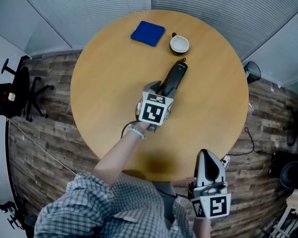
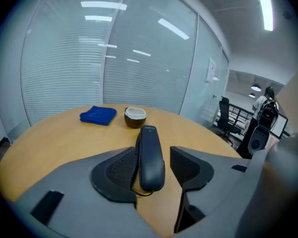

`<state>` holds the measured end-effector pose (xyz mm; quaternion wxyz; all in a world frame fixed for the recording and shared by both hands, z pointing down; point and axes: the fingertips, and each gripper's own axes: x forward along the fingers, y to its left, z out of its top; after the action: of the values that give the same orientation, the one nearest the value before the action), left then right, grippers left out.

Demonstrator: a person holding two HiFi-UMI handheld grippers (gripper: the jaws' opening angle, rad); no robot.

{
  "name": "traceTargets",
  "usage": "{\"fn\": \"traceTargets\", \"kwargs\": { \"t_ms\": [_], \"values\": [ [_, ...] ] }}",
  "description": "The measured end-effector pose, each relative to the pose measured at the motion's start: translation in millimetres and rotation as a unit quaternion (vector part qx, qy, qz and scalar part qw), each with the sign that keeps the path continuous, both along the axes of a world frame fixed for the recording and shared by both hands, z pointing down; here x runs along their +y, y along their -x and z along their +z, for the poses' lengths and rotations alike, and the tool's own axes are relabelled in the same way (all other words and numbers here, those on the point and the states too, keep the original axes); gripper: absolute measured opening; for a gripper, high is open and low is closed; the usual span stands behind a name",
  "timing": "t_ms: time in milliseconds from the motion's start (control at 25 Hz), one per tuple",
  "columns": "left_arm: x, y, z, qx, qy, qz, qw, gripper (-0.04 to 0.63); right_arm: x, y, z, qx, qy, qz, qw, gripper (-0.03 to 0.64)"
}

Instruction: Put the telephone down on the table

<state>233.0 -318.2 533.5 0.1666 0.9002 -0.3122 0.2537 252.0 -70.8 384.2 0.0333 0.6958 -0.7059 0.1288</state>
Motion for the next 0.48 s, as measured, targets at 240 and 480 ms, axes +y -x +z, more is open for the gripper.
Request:
{"fn": "traceTargets", "kwargs": {
  "t_ms": [240, 480],
  "values": [
    [8, 48, -68, 0.070, -0.055, -0.038, 0.9953, 0.053, -12, 16, -13, 0.013, -0.018, -0.022, 1.000, 0.011],
    [38, 79, -113, 0.094, -0.086, -0.015, 0.9918, 0.008, -24, 33, -24, 0.018, -0.033, -0.041, 0.998, 0.011]
  ]
}}
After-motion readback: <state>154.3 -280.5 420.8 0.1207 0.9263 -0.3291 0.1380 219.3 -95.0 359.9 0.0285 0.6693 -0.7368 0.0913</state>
